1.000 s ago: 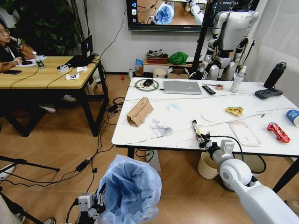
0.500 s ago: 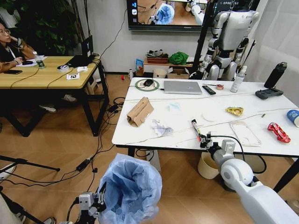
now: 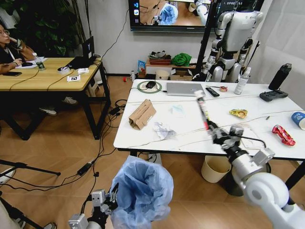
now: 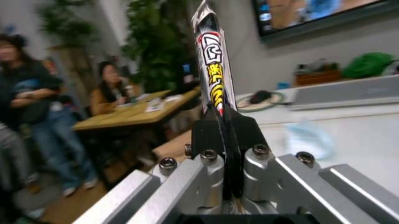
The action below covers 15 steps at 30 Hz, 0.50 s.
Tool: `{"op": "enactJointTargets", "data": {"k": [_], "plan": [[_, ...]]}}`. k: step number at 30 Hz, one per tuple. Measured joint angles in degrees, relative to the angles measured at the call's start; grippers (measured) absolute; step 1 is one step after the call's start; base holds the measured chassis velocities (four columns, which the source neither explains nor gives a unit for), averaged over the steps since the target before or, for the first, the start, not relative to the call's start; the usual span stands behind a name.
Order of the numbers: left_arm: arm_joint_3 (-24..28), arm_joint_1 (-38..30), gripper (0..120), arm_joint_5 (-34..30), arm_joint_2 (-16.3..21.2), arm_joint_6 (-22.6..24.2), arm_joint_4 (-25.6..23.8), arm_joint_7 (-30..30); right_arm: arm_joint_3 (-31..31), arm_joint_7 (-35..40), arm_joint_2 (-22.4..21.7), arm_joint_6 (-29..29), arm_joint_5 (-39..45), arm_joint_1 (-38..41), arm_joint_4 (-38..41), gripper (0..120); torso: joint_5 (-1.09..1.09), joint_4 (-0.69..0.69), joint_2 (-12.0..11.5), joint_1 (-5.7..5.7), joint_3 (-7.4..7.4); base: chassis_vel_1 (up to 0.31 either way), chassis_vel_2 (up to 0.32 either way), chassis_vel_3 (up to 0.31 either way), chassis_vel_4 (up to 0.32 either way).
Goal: Pick up the trash bin and place the trash from the table into it.
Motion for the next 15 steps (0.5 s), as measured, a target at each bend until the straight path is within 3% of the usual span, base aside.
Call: {"op": "enactJointTargets", "data": {"k": [4, 8, 15], "plan": [[-0.2, 0.35, 0, -0.06, -0.41, 0.01, 0.06, 0.32, -6.95, -3.65, -1.87, 3.08, -1.96, 1.39, 0.17, 0, 0.0, 0.01, 0.0, 0.0, 0.0, 0.0, 0.0, 0.0, 0.0], [-0.88, 0.46, 0, -0.13, -1.3, 0.01, 0.25, 0.74, -17.67, -8.61, -3.78, 6.5, -3.34, 5.21, -2.43, 0, -0.01, 0.01, 0.0, 0.0, 0.0, 0.0, 0.0, 0.0, 0.0], [-1.58, 0.31, 0, -0.07, -2.34, -0.03, 0.67, 1.24, -30.15, -9.94, -3.74, 7.65, -5.32, 10.53, -5.11, 0, -0.01, 0.01, 0.0, 0.0, 0.0, 0.0, 0.0, 0.0, 0.0]]}}
